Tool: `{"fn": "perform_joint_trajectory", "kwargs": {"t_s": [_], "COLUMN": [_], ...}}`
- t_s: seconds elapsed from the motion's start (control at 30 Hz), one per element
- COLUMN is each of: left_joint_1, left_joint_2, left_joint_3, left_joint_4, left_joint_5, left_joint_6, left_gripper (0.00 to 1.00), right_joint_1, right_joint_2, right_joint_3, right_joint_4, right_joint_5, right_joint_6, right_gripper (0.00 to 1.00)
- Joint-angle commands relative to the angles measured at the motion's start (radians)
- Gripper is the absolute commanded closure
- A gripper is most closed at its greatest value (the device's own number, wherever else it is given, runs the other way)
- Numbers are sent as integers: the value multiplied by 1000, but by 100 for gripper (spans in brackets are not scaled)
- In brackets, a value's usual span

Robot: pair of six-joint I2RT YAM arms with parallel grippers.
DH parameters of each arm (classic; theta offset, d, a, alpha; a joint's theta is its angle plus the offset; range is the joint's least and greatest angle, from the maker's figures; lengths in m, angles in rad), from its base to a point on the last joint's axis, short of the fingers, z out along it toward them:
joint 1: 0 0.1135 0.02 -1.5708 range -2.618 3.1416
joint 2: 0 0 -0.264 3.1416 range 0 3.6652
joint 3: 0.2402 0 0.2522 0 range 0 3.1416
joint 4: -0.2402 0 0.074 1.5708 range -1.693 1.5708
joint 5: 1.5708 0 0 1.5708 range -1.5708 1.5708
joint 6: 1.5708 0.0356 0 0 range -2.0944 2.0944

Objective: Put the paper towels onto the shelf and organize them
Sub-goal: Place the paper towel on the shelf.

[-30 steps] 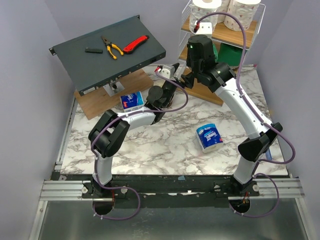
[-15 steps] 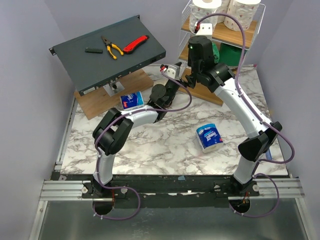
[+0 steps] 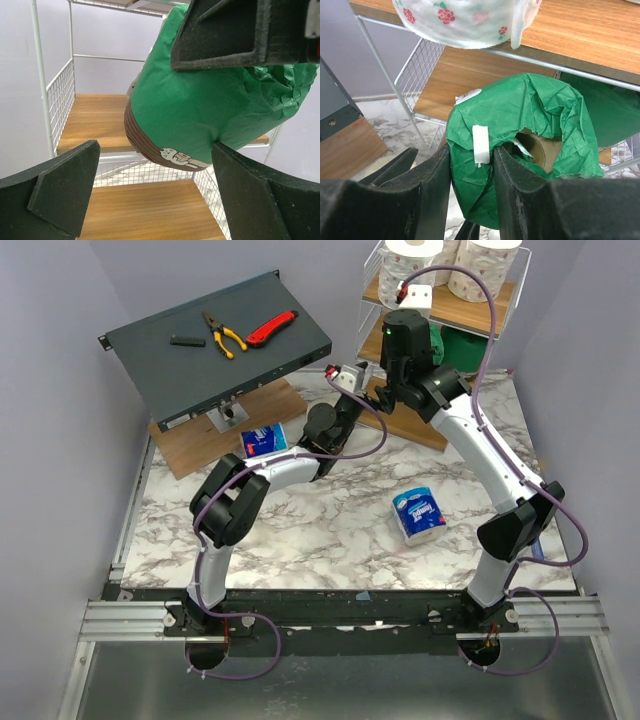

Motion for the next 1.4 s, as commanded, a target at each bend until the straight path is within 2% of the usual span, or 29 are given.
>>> {"fn": "perform_joint_trajectory", "kwargs": {"t_s": [0.0,0.53,0.8,1.17,1.37], "left_joint_1": [-1,1,3,2,2], "left_joint_2": [28,62,71,75,79], "left_joint_3": [50,102,136,174,207], "left_joint_4": [-6,-53,-77,-107,-130], "left_joint_5": [33,60,76,67,76], "left_joint_6": [-18,-46,-66,-51,-26], "left_gripper": [1,1,1,2,2], "right_joint_1": [-8,-35,-36,-36,-35], "right_joint_2": [24,82,16,-179,-386], "right_joint_3": [20,51,74,-32,-255], "right_joint_4": [55,64,42,52,112], "right_joint_5": [14,-15,-62,-97,-123], "right_joint_6": [-15,-7,41,150,212], "right_gripper": [61,60,39,26,25]}}
